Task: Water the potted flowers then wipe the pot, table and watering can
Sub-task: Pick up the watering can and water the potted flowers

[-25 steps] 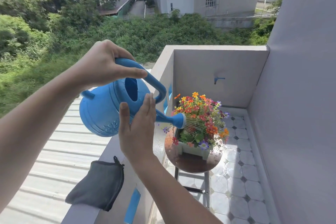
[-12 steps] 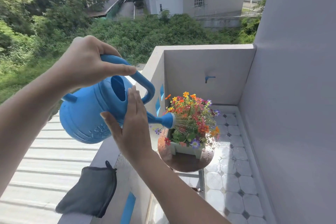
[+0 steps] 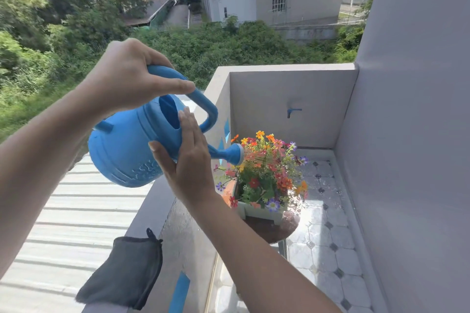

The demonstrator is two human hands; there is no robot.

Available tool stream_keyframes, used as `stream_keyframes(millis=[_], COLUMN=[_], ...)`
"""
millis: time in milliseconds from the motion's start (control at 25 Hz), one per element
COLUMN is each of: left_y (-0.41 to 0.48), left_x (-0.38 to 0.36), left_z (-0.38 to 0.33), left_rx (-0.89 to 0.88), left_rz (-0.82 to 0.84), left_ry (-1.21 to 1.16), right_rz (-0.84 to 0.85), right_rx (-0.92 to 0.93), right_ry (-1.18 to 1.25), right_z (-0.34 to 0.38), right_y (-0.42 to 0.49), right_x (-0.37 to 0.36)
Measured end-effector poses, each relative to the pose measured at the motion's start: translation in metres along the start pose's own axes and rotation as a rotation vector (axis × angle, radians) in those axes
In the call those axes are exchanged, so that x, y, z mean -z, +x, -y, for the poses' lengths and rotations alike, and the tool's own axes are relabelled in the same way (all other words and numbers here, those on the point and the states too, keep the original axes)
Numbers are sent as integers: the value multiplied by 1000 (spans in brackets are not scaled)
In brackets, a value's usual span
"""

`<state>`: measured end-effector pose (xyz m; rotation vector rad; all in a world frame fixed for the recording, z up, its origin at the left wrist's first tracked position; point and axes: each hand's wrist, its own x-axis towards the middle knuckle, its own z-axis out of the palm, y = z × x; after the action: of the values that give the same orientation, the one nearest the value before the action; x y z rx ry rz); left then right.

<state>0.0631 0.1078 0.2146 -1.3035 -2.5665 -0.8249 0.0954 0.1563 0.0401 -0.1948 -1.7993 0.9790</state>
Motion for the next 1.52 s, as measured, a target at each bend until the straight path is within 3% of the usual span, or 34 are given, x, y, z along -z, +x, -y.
stream_keyframes(millis=[320,680,1000,1240,1520], left_y=[-8,16,37,43,64], left_x=[-11,-19,-19,-42,-52], left_z=[2,-9,9,3,-4], left_rx=[115,55,94,3,-72], left_rz=[99,102,139,186,95], left_ry=[35,-2,95,100,124], right_rz=[102,59,154,99,71], right_rx=[-115,-167,-229,-250,-210], right_ry=[81,76,120,58,-26], right_z=[4,-3,-17,-27,-41], right_y=[-30,-4,10,-5,20], right_x=[6,21,-5,14,24])
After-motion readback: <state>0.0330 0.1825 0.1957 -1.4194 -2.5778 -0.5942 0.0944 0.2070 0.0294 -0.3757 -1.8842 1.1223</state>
